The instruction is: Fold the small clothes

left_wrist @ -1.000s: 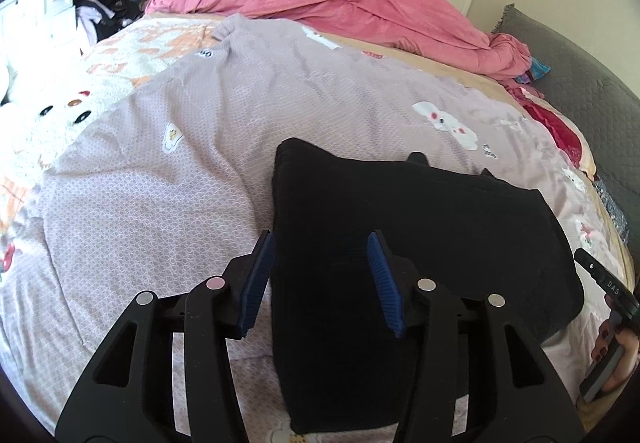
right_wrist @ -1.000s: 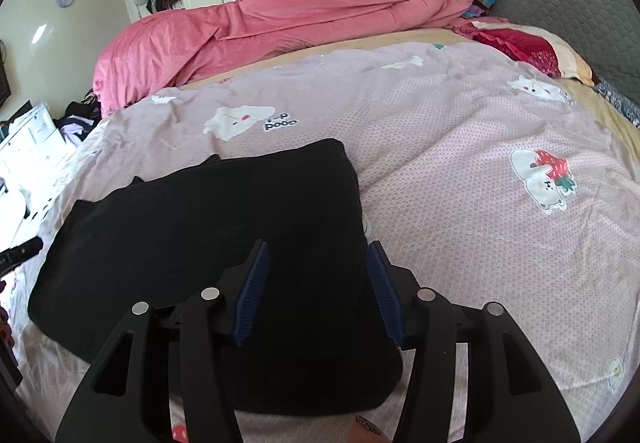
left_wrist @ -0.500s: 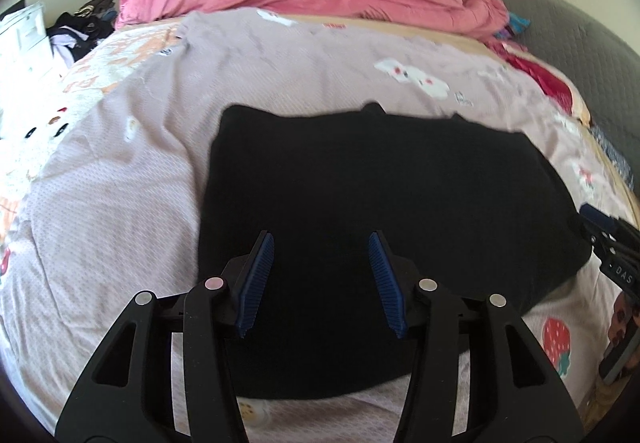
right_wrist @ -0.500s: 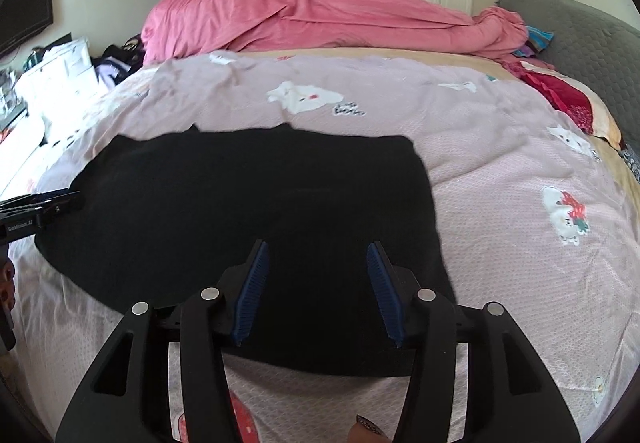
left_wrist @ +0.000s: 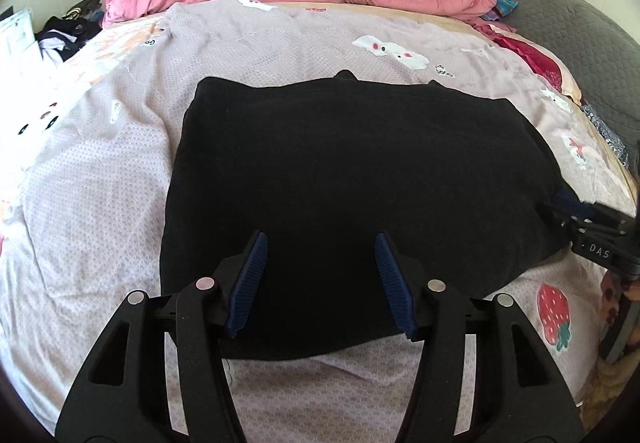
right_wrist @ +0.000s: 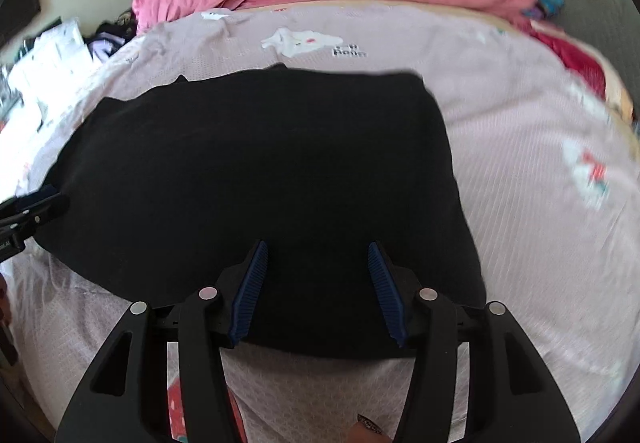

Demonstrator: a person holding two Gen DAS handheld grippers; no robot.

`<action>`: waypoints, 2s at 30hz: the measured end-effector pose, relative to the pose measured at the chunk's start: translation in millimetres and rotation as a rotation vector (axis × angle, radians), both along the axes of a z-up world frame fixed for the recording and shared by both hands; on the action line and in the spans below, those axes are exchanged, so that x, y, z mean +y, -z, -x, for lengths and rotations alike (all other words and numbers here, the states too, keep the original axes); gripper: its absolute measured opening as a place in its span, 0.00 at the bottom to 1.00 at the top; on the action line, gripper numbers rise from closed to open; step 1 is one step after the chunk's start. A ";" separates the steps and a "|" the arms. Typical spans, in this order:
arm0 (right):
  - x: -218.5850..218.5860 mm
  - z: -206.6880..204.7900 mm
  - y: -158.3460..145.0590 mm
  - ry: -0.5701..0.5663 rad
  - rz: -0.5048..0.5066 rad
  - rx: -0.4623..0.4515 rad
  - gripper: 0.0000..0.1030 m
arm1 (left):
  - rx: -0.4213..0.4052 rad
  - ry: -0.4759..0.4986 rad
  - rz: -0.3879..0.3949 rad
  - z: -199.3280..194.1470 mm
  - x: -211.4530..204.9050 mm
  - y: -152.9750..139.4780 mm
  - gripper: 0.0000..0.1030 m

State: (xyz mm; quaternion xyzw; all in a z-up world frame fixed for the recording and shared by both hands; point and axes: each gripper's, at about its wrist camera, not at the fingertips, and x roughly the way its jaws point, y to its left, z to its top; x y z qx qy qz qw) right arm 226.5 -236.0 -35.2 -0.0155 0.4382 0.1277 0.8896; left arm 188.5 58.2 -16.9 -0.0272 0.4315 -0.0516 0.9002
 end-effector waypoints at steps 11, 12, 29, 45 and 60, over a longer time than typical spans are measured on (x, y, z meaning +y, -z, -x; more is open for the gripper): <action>-7.5 27.4 6.8 0.006 -0.018 -0.002 0.50 | 0.008 -0.011 0.026 15.6 -2.4 4.3 0.47; -7.6 28.2 7.3 0.006 -0.017 0.000 0.50 | 0.008 -0.012 0.030 17.2 -2.8 4.6 0.47; -16.6 55.2 2.8 0.039 -0.038 0.005 0.51 | 0.021 -0.024 0.098 36.3 0.6 7.1 0.52; 12.7 98.4 -39.6 -0.028 -0.041 -0.139 0.91 | -0.047 -0.094 0.186 52.8 29.5 -13.8 0.91; 69.2 106.6 -59.6 -0.154 -0.038 -0.195 0.94 | -0.060 -0.185 0.184 52.6 55.9 -21.1 0.91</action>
